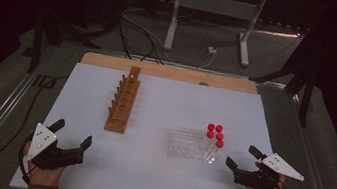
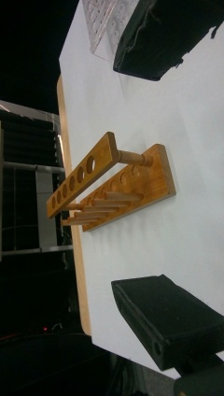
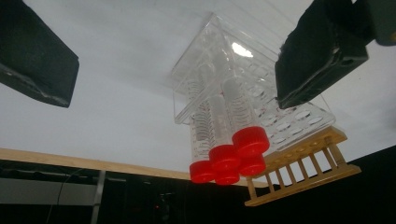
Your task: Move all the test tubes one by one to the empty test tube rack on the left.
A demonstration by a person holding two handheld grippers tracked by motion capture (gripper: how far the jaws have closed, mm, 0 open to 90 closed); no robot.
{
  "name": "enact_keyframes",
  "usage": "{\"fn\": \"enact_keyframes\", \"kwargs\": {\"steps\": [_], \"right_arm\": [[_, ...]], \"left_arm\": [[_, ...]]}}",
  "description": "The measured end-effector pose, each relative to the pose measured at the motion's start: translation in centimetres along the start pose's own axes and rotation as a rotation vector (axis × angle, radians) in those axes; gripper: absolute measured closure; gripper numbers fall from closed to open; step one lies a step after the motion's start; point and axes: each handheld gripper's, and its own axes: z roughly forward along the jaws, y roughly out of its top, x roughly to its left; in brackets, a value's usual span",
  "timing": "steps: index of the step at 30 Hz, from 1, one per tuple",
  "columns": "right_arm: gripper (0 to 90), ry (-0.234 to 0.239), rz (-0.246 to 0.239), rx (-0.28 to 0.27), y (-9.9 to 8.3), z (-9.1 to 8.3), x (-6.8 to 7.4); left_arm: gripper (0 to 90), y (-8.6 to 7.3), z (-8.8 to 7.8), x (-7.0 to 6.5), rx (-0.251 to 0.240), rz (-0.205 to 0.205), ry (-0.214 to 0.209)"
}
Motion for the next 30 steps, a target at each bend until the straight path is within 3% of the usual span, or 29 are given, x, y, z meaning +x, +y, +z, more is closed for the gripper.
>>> {"fn": "enact_keyframes", "kwargs": {"steps": [15,24,30], "right_arm": [[1.2,0.008,0.013,-0.015,1.7,-0.8,0.4],[7.2,0.032,0.012,0.014,2.8,-0.4,0.6],[16.8,0.046,-0.006,0.04,2.9,0.5,1.2]], "left_arm": [[0.9,-0.3,0.3,0.1,0.008,-0.01,0.023],[0.9,-0.4,0.5,0.1,0.011,-0.012,0.029],[0.9,-0.4,0.5,0.3,0.008,-0.017,0.032]]}}
